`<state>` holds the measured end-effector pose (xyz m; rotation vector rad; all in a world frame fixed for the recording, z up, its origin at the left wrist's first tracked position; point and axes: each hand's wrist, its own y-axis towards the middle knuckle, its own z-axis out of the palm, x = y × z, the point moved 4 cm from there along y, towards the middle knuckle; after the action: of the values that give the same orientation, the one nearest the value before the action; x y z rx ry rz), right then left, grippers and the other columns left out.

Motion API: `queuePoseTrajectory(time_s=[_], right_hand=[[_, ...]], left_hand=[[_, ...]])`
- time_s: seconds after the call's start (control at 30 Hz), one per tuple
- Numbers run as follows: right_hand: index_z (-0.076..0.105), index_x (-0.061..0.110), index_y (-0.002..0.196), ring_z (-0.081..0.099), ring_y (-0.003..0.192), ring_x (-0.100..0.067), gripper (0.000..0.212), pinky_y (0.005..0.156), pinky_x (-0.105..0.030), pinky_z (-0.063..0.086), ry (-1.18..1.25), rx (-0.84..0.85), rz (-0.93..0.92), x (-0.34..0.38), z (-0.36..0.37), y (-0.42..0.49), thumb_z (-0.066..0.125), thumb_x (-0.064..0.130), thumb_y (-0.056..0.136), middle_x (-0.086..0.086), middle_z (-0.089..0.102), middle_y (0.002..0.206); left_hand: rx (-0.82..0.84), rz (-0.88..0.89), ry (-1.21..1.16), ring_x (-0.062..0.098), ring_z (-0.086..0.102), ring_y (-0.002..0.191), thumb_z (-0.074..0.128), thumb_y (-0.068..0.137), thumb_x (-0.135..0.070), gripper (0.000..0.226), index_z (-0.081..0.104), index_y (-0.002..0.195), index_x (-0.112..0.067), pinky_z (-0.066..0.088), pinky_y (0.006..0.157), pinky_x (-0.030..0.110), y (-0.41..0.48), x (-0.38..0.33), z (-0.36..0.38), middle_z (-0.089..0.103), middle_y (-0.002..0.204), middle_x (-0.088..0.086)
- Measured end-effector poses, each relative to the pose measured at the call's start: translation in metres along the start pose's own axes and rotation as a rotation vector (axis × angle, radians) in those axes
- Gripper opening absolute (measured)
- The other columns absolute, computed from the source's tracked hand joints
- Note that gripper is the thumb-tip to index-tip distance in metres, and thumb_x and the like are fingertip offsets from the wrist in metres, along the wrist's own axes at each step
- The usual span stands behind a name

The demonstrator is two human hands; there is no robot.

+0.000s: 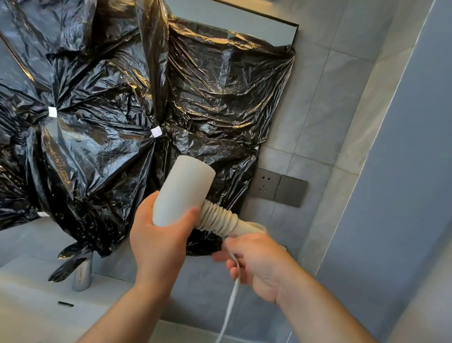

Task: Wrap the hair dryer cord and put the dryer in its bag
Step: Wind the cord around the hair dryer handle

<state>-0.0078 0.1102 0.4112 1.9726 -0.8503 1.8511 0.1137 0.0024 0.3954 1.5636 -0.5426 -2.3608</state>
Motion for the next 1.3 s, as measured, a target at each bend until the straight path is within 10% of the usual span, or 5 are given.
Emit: queuePoseTrajectory(time_s=[0.1, 0.23, 0.5, 0.73, 1.3], right_hand=[[0.066, 0.006, 0.091, 0.042, 0.043, -0.007, 0.010, 0.035, -0.016, 0.034, -0.316, 0.042, -0.039, 0.012, -0.012, -0.002, 0.061, -0.002, 0.085, -0.015, 0.067, 0.077], [0.076, 0.018, 0.081, 0.041, 0.034, -0.001, 0.015, 0.034, -0.013, 0.031, -0.746, -0.074, -0.271, 0.039, -0.027, -0.008, 0.072, 0.005, 0.074, 0.013, 0.057, 0.043], [0.073, 0.025, 0.076, 0.065, 0.073, -0.006, 0.018, 0.062, -0.014, 0.047, -0.737, -0.097, -0.435, 0.048, -0.043, -0.008, 0.069, 0.008, 0.081, 0.000, 0.076, 0.081], [0.064, -0.006, 0.090, 0.050, 0.034, 0.001, 0.011, 0.035, -0.008, 0.037, -0.171, 0.152, -0.298, 0.044, -0.039, -0.020, 0.055, -0.011, 0.088, -0.003, 0.062, 0.059], [0.074, 0.008, 0.069, 0.065, 0.049, -0.017, 0.018, 0.037, -0.022, 0.047, 0.473, 0.216, -0.185, 0.013, -0.040, -0.011, 0.057, 0.005, 0.072, -0.008, 0.071, 0.067]], left_hand=[[0.069, 0.087, 0.118, 0.003, 0.060, 0.085, 0.089, 0.064, -0.032, 0.049, 0.060, 0.099, -0.051, 0.050, 0.071, 0.023, 0.003, -0.002, -0.002, 0.064, 0.092, -0.019], [0.154, 0.045, 0.169, 0.017, 0.063, 0.095, 0.081, 0.057, -0.043, 0.066, 0.064, 0.119, -0.026, 0.057, 0.080, 0.046, 0.013, 0.003, -0.004, 0.066, 0.105, -0.005], [0.284, -0.082, -0.006, 0.013, 0.067, 0.084, 0.082, 0.057, -0.036, 0.040, 0.066, 0.093, -0.041, 0.054, 0.056, 0.028, 0.028, 0.000, -0.005, 0.068, 0.095, -0.008], [0.359, -0.320, -0.196, 0.029, 0.067, 0.087, 0.080, 0.059, -0.030, 0.043, 0.070, 0.100, -0.025, 0.060, 0.072, 0.053, 0.030, 0.005, -0.003, 0.069, 0.107, 0.011], [0.428, -0.511, -0.365, 0.020, 0.067, 0.079, 0.073, 0.077, -0.030, 0.030, 0.067, 0.101, -0.013, 0.059, 0.066, 0.040, 0.017, 0.016, 0.012, 0.072, 0.090, 0.006]])
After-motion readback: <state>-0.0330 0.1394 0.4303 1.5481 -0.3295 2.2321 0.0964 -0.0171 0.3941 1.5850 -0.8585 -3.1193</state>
